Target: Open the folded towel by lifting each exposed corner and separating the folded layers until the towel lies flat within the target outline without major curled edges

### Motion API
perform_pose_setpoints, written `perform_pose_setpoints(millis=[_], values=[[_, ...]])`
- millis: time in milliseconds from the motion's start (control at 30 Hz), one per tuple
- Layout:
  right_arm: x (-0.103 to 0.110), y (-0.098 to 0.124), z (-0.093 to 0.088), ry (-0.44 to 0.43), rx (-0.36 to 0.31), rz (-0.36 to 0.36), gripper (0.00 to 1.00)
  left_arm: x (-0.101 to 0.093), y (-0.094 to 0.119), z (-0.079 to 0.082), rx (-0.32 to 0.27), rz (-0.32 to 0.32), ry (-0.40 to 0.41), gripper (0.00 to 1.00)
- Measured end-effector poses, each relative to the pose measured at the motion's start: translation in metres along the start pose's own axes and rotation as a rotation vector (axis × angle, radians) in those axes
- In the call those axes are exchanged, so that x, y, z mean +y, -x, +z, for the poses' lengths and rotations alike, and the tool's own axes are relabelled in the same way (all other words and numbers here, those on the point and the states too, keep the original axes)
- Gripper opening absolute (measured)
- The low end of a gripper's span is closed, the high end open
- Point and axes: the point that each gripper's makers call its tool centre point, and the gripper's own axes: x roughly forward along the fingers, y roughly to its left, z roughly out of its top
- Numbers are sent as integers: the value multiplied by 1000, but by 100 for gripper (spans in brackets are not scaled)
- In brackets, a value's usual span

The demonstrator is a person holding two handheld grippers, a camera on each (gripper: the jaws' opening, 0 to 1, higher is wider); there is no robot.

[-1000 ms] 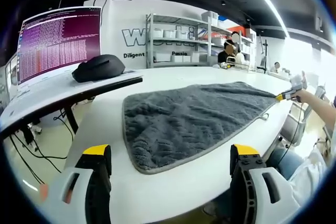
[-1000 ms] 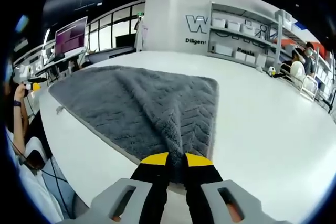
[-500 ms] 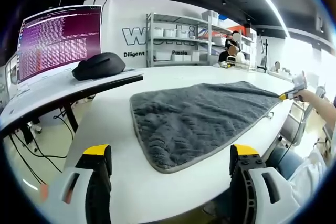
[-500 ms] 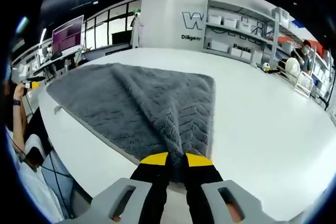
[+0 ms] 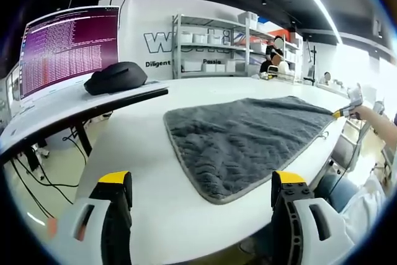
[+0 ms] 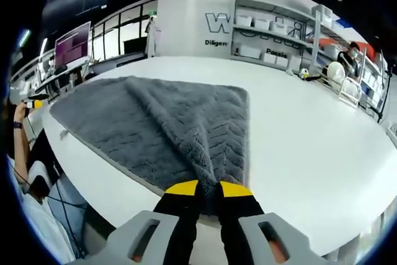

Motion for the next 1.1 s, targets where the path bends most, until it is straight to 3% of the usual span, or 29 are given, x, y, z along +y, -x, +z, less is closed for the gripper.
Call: perform_pose_setpoints(millis=[533, 833, 1100], values=[[-5, -1, 0, -28, 0, 22, 14, 0, 0, 0, -1, 0, 1, 92], [-7, 0, -1, -23, 18, 23, 26, 0, -1, -1, 5, 0, 1, 92], [-2, 0, -2, -25, 23, 38, 27, -1, -2, -1, 6, -2, -1, 92]])
